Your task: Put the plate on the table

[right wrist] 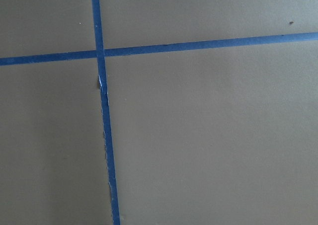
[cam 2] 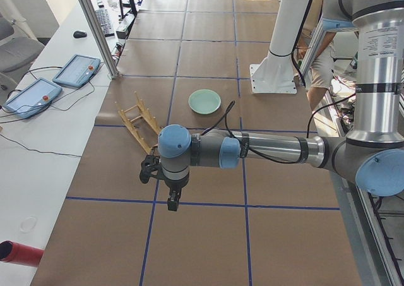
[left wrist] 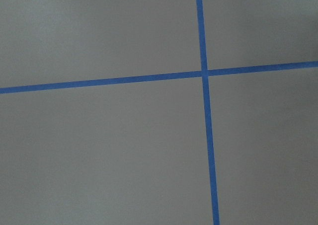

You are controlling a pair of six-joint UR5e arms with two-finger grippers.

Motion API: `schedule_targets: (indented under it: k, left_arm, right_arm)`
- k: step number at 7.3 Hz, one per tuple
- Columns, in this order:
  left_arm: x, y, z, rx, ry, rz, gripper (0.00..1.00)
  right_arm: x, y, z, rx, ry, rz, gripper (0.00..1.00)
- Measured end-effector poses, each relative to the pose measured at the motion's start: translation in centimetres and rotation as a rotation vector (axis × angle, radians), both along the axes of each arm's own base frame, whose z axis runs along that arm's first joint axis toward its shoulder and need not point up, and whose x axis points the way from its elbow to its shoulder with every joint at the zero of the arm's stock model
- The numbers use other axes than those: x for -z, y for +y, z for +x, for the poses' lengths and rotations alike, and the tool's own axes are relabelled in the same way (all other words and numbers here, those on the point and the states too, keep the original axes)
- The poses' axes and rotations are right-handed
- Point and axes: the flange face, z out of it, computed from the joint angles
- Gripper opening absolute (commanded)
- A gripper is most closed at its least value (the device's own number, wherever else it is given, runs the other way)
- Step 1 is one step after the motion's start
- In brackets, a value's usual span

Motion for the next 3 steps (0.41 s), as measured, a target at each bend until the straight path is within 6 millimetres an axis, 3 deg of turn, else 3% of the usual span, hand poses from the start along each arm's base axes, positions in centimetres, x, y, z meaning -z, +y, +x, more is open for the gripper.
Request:
schedule_targets:
  k: [3]
  left_arm:
    - [0.52,-0.26,0.11,-0.001,0.016,0.010,1.00]
  right_arm:
    - [-0.01,0.00,0.00,0.000,0.000,0.000,1.00]
